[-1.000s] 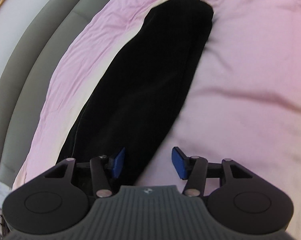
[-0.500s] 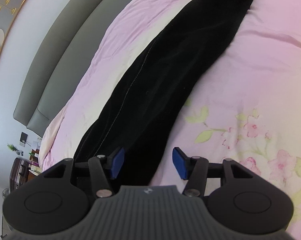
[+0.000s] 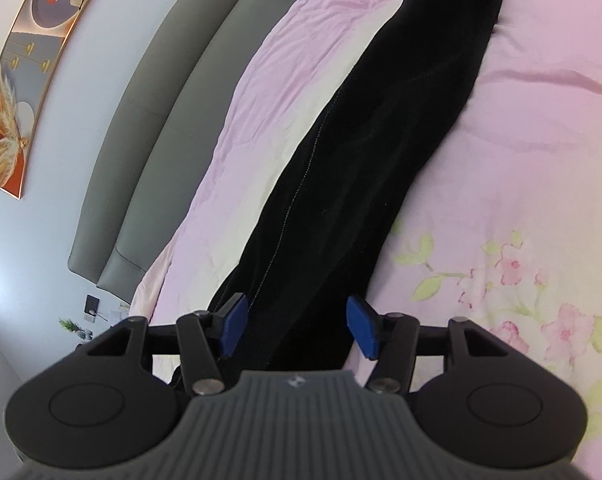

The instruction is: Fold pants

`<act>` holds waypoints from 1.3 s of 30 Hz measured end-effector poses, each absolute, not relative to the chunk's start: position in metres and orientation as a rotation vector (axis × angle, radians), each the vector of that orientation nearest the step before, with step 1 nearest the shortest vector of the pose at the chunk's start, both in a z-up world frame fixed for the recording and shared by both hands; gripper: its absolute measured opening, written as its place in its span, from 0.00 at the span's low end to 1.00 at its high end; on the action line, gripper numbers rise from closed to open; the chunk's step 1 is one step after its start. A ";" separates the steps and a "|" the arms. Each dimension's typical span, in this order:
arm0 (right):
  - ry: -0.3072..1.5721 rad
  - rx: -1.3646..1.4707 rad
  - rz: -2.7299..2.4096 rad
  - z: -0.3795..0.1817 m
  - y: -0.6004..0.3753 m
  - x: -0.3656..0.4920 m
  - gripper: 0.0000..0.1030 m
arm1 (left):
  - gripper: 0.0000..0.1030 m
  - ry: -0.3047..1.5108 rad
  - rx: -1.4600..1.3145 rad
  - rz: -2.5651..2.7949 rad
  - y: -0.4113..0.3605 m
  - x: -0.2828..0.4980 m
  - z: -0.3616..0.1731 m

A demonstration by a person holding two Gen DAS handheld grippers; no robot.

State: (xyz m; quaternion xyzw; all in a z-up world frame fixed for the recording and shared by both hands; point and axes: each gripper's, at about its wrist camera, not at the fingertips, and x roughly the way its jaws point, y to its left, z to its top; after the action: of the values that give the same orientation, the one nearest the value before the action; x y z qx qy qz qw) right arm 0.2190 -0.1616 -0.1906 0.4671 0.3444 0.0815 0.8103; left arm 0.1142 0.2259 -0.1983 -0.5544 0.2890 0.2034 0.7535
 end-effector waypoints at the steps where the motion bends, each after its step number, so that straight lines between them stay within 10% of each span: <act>1: 0.726 1.002 0.182 -0.187 -0.167 0.216 0.52 | 0.88 0.590 -1.277 0.454 0.227 0.114 -0.205; 4: 0.706 0.994 0.197 -0.183 -0.174 0.211 0.52 | 0.83 0.472 -1.369 0.451 0.231 0.119 -0.211; 6: 0.707 0.974 0.198 -0.183 -0.176 0.212 0.53 | 0.51 0.465 -1.371 0.449 0.237 0.125 -0.209; 12: 0.758 1.080 0.201 -0.203 -0.183 0.216 0.53 | 0.33 0.402 -1.312 0.361 0.255 0.117 -0.167; 22: 0.735 1.058 0.192 -0.190 -0.188 0.209 0.53 | 0.33 0.324 -1.155 0.639 0.355 0.069 -0.114; 39: 0.561 0.744 -0.115 -0.164 -0.210 0.258 0.53 | 0.63 0.561 -1.223 0.706 0.395 0.089 -0.175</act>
State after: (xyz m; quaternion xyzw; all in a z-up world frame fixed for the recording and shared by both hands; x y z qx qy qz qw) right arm 0.2577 -0.2099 -0.1643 0.3584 0.2704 -0.0556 0.8918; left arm 0.0895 0.3953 -0.1747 -0.5542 0.2545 0.3200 0.7251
